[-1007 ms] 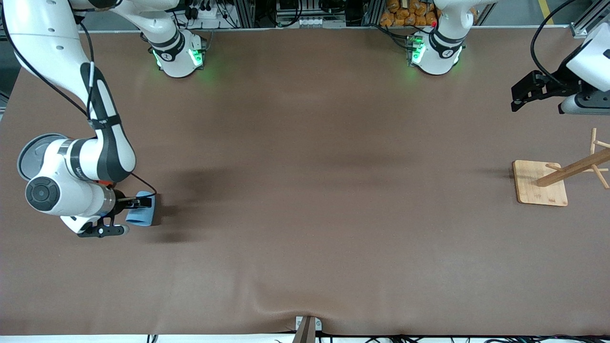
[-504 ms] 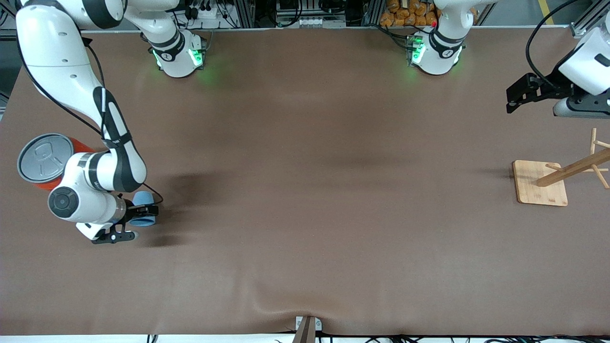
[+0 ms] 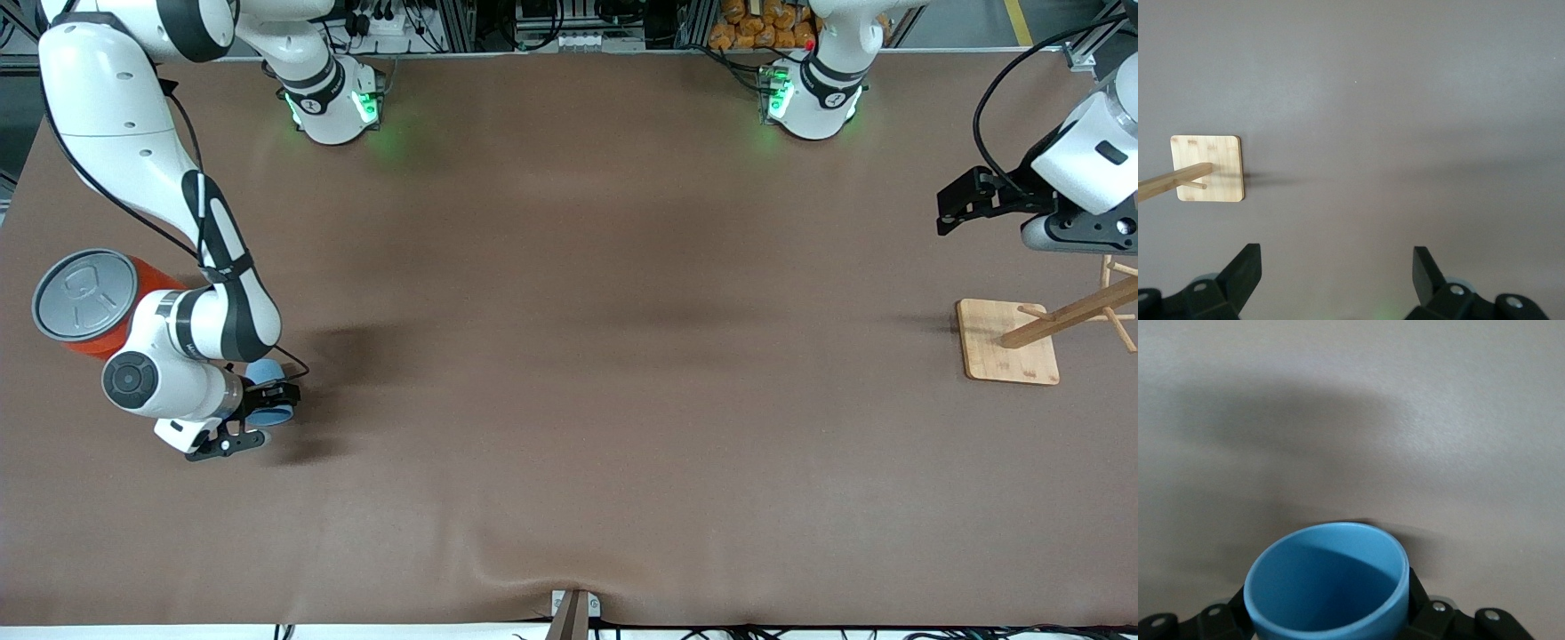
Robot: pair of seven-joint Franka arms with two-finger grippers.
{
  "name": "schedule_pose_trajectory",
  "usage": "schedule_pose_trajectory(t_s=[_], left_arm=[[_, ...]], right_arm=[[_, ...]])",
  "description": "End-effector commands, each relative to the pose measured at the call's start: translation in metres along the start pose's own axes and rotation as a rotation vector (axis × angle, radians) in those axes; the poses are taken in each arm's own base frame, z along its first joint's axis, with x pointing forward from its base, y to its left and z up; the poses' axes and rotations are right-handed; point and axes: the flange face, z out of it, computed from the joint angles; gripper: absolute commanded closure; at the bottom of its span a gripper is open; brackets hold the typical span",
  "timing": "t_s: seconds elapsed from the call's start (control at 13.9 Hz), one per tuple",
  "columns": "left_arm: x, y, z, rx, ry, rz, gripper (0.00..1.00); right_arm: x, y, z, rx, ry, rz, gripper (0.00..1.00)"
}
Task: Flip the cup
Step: 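Carry the cup to mid-table while the left gripper reaches toward it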
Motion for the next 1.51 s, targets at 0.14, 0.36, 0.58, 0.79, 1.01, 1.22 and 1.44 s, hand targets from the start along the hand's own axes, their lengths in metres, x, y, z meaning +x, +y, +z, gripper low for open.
schedule_pose_trajectory(t_s=[0.14,0.36,0.58,0.79,1.01,1.22,1.44], left_arm=[[0.0,-0.008,-0.005,0.009,0.019,0.002,0.0],[-0.004,-0.011,-0.008,0.011,0.018,-0.003,0.0],[-0.005,-0.028,-0.009,0.012,0.017,-0.034,0.0],[-0.005,-0.029,-0.01,0.009,0.024,-0.035,0.0],[-0.001,-0.02,-0.006,0.008,0.023,-0.02,0.0],[0.001,-0.002,0.004,0.002,0.001,0.011,0.0],[0.012,0.02,0.053,-0.073,-0.089,0.045,0.0]], right_arm=[[0.018,-0.015,-0.024,0.013,0.056,-0.218,0.37],[0.03,-0.048,-0.036,0.039,0.085,-0.435,0.33],[0.04,-0.099,-0.053,0.121,0.118,-0.644,0.29],[0.052,-0.167,-0.078,0.218,0.159,-0.715,0.29],[0.054,-0.246,-0.09,0.249,0.19,-0.831,0.3],[0.05,-0.328,-0.101,0.23,0.197,-0.943,0.39],[0.051,-0.359,-0.095,0.186,0.261,-0.999,0.39]])
